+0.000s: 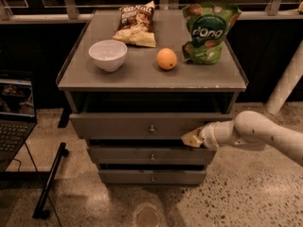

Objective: Close top drawer

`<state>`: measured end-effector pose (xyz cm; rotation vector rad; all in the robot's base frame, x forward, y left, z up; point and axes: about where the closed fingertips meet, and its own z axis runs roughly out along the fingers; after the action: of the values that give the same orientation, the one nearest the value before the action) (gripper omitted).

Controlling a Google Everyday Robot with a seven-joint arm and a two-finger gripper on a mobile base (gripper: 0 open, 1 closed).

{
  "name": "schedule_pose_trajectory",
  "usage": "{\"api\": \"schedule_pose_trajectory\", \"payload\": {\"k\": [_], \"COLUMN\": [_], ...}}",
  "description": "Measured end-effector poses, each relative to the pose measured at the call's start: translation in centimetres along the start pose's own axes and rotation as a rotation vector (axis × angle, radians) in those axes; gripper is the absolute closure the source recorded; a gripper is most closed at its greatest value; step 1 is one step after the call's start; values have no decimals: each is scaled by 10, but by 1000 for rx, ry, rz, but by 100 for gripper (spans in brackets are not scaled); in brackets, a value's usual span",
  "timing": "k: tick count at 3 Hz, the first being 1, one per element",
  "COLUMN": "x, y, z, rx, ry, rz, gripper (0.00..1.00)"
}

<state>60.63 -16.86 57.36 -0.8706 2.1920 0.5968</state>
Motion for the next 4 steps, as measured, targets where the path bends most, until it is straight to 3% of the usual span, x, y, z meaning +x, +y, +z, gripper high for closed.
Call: {"api": "schedule_pose_trajectory", "payload": {"k": [3, 4], "x": [-15, 27], "y": [0, 11], "z": [4, -6], "rx": [-6, -47], "ry": [6, 95], "rz": [-45, 34], "gripper": [100, 100]}}
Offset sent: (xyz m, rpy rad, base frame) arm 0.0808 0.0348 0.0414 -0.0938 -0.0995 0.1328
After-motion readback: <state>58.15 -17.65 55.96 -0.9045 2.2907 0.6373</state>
